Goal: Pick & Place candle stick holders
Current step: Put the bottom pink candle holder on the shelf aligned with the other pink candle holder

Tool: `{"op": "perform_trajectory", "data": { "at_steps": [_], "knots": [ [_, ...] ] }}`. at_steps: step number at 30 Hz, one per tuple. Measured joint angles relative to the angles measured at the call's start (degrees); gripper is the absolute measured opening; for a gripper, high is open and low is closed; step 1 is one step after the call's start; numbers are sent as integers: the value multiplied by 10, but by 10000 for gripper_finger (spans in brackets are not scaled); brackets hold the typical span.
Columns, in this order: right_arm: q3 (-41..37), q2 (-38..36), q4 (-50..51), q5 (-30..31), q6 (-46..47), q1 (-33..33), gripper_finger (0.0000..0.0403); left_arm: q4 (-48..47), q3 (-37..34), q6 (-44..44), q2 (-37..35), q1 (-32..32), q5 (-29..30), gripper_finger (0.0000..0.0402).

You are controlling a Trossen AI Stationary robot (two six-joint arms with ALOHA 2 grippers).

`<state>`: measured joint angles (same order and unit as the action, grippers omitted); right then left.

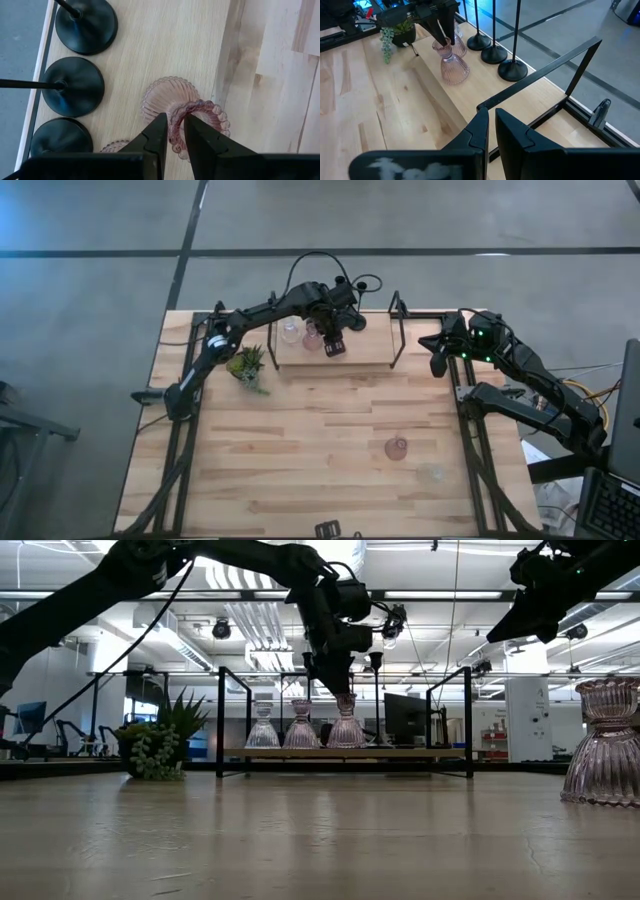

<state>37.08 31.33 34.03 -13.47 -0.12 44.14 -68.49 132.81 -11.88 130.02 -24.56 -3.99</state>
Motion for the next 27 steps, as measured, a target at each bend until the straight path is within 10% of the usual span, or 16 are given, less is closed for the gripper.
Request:
{"op": "perform_trajectory", "data": {
  "at_steps": [27],
  "knots": [
    [0,0,0,0,0,0,29,-2,5,-14,-61,11,44,168]
  ]
}}
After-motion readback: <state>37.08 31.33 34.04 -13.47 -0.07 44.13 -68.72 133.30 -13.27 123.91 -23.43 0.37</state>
